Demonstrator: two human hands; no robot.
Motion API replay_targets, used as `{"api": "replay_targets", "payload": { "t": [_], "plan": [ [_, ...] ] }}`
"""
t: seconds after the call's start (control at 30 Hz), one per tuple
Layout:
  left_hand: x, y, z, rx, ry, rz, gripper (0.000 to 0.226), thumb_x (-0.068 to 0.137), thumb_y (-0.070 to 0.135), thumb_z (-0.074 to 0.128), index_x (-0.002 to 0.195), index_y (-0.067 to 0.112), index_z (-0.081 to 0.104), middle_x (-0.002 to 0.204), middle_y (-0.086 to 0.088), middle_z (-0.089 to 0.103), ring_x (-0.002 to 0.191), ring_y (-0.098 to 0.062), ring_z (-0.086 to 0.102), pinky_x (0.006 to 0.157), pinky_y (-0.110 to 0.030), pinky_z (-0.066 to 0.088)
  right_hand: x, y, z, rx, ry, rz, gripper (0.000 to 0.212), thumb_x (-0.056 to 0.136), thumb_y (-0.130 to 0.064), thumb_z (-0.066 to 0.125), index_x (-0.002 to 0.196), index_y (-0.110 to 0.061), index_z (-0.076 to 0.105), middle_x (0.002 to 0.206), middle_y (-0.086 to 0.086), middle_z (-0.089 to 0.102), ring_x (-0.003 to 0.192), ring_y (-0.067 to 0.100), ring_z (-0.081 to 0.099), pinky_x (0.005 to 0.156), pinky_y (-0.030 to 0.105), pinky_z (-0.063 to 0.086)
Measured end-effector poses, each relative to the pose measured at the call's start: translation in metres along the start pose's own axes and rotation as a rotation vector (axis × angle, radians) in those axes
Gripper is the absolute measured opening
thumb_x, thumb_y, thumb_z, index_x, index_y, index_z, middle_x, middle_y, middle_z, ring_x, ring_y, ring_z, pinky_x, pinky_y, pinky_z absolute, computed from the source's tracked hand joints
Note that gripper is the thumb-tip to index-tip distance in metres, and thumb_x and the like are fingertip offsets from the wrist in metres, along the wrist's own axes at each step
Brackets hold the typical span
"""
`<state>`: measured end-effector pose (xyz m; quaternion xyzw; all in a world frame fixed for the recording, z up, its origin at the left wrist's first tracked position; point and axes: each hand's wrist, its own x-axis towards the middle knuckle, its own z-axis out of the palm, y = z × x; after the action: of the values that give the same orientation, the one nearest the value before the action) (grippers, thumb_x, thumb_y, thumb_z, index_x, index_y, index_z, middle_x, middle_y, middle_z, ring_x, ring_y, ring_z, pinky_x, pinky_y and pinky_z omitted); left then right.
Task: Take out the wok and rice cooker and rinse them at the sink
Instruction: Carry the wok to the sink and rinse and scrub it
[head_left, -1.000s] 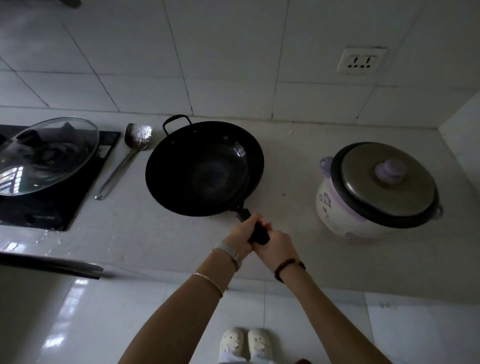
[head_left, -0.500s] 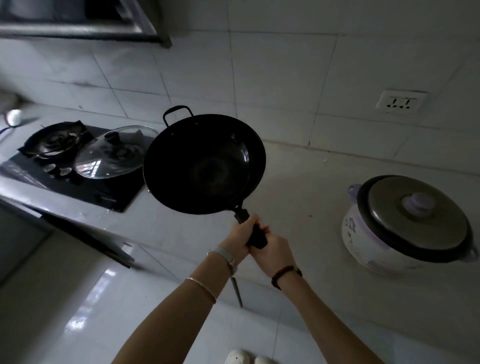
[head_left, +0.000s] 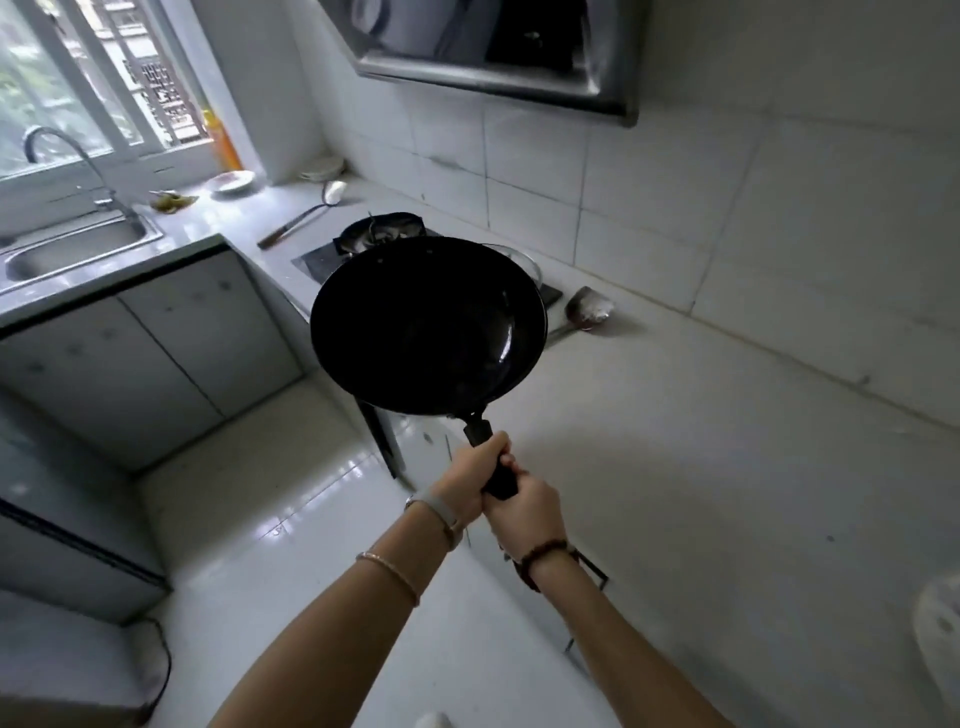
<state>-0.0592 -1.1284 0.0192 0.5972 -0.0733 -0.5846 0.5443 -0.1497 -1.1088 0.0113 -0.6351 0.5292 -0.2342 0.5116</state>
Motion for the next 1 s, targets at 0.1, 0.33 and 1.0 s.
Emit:
{"api": "replay_targets", "payload": {
  "t": [0.1,0.33,1.0],
  "plan": [
    [0.001,0.021,-0.047,-0.043,0.061,0.029,0.028,0.089,0.004,0.051,0.062,0.011,0.047,0.046,0.001,0.043,0.051,-0.016,0.045,0.072,-0.034,0.049,0.004,-0.022,0.042,-0.032,-0.073,-0.032,0.011,0.086,-0.026,0.062,0.093,-0.017,0.065,0.067,-0.003,0.064,0.055,0.010,0.059,0.044,0.018,0.041],
    [0.008,0.071,-0.168,-0.176,0.133,0.091,0.031,0.093,0.010,0.050,0.062,0.013,0.045,0.047,0.002,0.044,0.050,-0.013,0.046,0.059,-0.026,0.047,0.018,-0.074,0.154,-0.073,-0.205,-0.064,0.014,0.083,-0.026,0.064,0.090,-0.014,0.067,0.069,0.005,0.067,0.054,0.016,0.061,0.045,0.025,0.049],
    [0.026,0.178,-0.396,-0.479,0.340,0.237,0.028,0.095,0.008,0.048,0.068,0.011,0.044,0.044,0.003,0.040,0.039,-0.010,0.041,0.055,-0.024,0.042,0.054,-0.185,0.376,-0.072,-0.502,-0.165,0.012,0.077,-0.021,0.061,0.074,-0.010,0.064,0.060,0.012,0.060,0.040,0.024,0.055,0.036,0.022,0.040]
  ]
}}
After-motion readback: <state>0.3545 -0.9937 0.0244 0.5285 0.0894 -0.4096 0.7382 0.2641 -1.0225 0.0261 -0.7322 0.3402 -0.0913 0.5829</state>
